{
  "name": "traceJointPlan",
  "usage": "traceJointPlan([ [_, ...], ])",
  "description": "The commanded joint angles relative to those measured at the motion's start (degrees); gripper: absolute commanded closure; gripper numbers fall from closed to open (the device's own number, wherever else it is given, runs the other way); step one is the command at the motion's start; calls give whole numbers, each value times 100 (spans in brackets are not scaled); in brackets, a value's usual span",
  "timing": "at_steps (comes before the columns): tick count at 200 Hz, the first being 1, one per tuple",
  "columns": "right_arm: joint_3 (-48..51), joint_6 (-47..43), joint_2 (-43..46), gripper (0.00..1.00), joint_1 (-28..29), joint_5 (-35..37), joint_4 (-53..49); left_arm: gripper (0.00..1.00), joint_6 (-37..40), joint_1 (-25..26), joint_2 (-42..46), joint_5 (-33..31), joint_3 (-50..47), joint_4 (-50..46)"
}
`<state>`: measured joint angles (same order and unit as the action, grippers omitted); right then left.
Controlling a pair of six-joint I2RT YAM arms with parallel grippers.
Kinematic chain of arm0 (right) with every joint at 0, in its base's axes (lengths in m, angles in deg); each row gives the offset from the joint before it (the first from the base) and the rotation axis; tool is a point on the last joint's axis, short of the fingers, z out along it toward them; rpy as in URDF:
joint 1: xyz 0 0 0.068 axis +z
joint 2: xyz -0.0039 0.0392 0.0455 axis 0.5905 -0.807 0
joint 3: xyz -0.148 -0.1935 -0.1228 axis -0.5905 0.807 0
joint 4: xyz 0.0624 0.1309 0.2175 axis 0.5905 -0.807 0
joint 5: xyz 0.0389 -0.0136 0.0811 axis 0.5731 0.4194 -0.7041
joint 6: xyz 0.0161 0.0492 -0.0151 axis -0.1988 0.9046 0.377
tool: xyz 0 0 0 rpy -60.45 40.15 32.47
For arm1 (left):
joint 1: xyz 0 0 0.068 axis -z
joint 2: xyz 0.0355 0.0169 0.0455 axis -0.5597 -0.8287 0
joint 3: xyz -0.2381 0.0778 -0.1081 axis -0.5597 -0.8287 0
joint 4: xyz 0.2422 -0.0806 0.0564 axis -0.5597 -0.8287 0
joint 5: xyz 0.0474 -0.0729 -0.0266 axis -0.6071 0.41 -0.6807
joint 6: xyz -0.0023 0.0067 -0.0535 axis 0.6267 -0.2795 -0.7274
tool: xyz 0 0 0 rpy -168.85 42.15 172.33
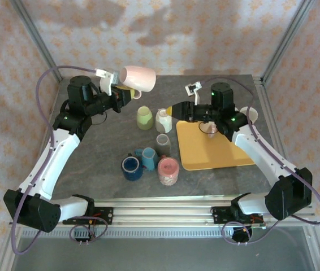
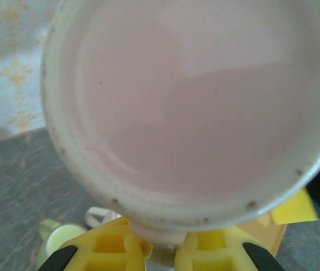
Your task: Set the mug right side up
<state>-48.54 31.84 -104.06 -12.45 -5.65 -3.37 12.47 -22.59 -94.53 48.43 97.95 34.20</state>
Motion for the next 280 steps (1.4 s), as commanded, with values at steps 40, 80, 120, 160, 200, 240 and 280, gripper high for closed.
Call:
traceJointPlan([
  [40, -52, 1221, 31, 47, 63, -417, 2113, 100, -1218, 294, 191, -150, 566, 960],
  [80, -58, 1398, -47, 46, 77, -373, 2832, 100, -1603, 567, 192, -150, 684, 1200],
  [120, -215, 1599, -248, 44, 180, -427, 3356, 100, -1861, 795, 171, -271, 756, 1438],
  [160, -358, 1711, -394, 44, 289, -357, 3662, 100, -1948, 990, 70, -326, 959, 1455],
  [200, -394, 2021, -530, 46, 306, -243, 4198, 100, -1938, 1043, 34, -341, 1046, 1360],
  [240, -445, 2271, -544, 47, 323, -163, 4687, 100, -1986, 1114, 80, -423, 928, 1472],
  [280, -517, 2322, -586, 47, 399, -20, 4744, 100, -2130, 1197, 50, -432, 888, 1680],
])
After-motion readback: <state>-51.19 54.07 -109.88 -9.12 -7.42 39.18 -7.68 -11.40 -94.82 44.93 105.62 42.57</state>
